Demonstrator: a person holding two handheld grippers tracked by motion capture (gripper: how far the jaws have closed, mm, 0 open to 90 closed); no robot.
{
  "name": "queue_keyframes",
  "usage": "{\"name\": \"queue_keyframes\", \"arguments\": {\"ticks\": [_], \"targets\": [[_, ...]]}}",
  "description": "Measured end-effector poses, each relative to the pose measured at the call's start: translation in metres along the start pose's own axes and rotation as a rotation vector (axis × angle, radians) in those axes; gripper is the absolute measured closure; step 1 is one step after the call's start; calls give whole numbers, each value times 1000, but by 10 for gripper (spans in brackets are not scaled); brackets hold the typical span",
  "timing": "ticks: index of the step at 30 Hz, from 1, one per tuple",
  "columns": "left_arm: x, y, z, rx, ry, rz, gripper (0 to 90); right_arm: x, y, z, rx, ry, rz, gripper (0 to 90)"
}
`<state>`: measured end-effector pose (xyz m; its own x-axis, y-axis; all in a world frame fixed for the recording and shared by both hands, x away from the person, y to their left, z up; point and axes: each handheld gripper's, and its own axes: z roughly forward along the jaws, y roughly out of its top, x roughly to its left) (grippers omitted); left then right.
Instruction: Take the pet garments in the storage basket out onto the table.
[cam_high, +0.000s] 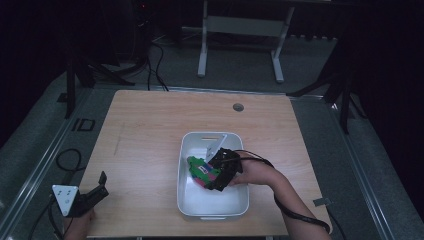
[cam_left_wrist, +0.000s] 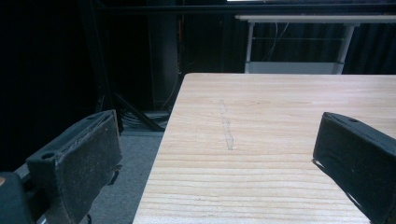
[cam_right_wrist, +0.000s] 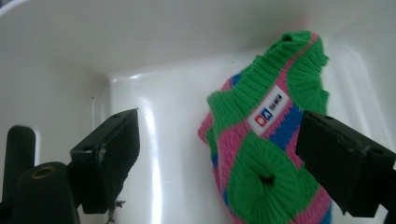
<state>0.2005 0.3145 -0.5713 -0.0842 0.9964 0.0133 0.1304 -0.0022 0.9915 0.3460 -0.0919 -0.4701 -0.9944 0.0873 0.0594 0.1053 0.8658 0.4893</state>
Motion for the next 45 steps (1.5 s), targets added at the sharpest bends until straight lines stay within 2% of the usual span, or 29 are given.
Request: {"name": "queue_keyframes", "arguments": {"ticks": [10, 20, 21, 22, 23, 24, 26, 27, 28, 29, 30, 33, 35, 36, 37, 38, 41, 43, 44, 45], "targets": [[0, 0, 0, -2, -2, -3, 14, -1, 15, 32, 131, -30, -43, 146], [0, 0, 0, -4, -3, -3, 13, 0, 15, 56, 244, -77, -75, 215], [0, 0, 0, -4, -2, -4, 14, 1, 15, 58, 249, -85, -80, 247], [0, 0, 0, -4, -3, -4, 14, 1, 15, 58, 253, -105, -92, 321], [0, 0, 0, -3, -3, -3, 14, 2, 15, 59, 257, -137, -110, 364], [0, 0, 0, -3, -3, -3, 14, 2, 15, 59, 258, -149, -112, 407], [0, 0, 0, -3, -3, -4, 14, 3, 14, 58, 259, -170, -114, 530], [0, 0, 0, -4, -3, -4, 14, 4, 14, 58, 261, -190, -127, 626], [1, 0, 0, -3, -3, -4, 13, 5, 14, 57, 261, -212, -146, 674], [1, 0, 0, -3, -4, -5, 14, 5, 14, 56, 262, -214, -145, 710], [1, 0, 0, -3, -4, -5, 14, 5, 14, 56, 262, -214, -145, 710], [1, 0, 0, -2, -4, -9, 14, 5, 18, 44, 240, -209, -134, 748], [1, 0, 0, -1, -5, -8, 14, 5, 21, 32, 201, -204, -117, 752], [1, 0, 0, -1, -5, -8, 14, 5, 21, 32, 201, -204, -117, 752], [1, 0, 0, -1, -4, -8, 14, 6, 23, 25, 187, -200, -113, 752], [1, 0, 0, -1, -3, -8, 14, 8, 26, 10, 151, -214, -113, 754], [1, 0, 0, -2, -2, -6, 14, 11, 29, -9, 105, -237, -112, 754], [1, 0, 0, -2, -2, -6, 14, 12, 30, -15, 97, -242, -117, 754], [1, 0, 0, -1, -1, -8, 14, 14, 32, -30, 66, -247, -114, 754], [1, 0, 0, -1, -1, -9, 14, 15, 33, -36, 53, -253, -117, 754]]}}
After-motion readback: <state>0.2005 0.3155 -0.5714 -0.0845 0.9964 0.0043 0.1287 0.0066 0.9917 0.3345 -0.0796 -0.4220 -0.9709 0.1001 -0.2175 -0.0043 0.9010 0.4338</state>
